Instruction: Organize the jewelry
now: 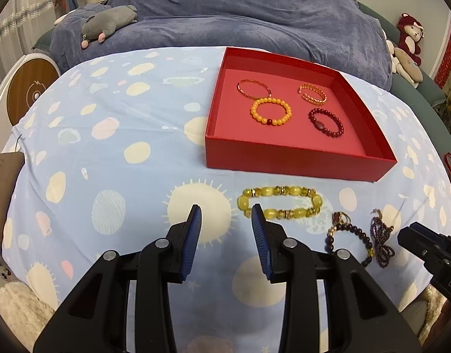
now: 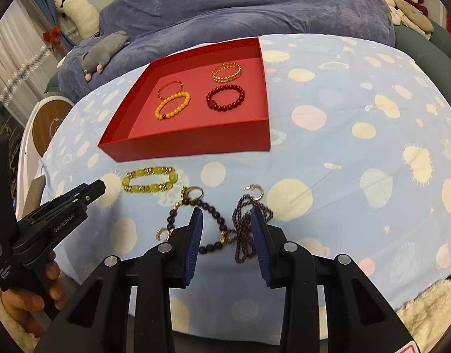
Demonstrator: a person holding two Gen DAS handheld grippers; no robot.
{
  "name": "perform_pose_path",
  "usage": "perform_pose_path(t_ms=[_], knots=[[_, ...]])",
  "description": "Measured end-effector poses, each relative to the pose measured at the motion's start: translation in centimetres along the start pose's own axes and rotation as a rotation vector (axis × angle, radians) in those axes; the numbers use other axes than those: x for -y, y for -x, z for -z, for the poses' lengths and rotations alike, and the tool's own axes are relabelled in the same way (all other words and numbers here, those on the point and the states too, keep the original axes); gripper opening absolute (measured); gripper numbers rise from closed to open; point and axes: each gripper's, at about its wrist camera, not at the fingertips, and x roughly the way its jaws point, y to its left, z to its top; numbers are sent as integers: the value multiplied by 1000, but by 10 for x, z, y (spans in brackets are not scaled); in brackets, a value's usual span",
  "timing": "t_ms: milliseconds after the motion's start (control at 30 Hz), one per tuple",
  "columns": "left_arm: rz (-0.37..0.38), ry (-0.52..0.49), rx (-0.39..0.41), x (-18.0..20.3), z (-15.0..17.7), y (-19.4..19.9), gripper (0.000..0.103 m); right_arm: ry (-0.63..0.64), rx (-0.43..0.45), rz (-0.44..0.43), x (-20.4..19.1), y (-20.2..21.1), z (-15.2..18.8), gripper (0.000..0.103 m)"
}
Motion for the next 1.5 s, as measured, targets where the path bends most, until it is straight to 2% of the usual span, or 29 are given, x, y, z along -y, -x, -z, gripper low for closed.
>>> perform_pose_path(t_ms=[233, 533, 933, 1133, 1267, 1333, 1467, 1500], knots=[[-3, -20, -16, 5, 24, 0, 35, 42, -45, -37, -15, -6, 26, 34], [2, -12, -18, 3, 34, -3, 36, 34, -80, -37, -14, -27, 35, 34], [12, -3, -25, 2, 35, -6, 36, 30, -54, -16, -12, -39, 23, 33], [14, 4, -30, 2, 35, -8, 37, 41, -35, 5, -14, -45, 15, 28], [17, 12, -19, 1, 33, -7, 44, 34, -25, 22, -11, -47, 10, 24], [20, 15, -15, 1, 32, -7, 44, 32, -22, 23, -10, -49, 9, 24], [26, 27, -13, 0, 26, -9, 44, 70, -12, 47, -15, -52, 6, 24], [24, 29, -12, 0, 24, -10, 44, 81, -10, 54, -16, -53, 6, 21]])
